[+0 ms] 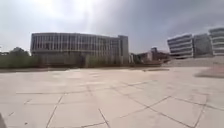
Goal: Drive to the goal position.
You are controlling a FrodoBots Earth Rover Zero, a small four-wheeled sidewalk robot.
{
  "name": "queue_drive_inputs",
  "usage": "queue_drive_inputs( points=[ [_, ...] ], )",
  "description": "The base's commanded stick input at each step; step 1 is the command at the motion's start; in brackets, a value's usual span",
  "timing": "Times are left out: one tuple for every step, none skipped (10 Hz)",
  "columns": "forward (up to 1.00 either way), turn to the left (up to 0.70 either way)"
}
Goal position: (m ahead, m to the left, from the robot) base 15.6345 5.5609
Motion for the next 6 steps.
queue_drive_inputs(
  points=[
    [0.70, -0.35],
    [0.70, -0.35],
    [0.70, -0.35],
    [0.70, 0.00],
    [0.70, 0.00],
    [0.70, 0.00]
  ],
)
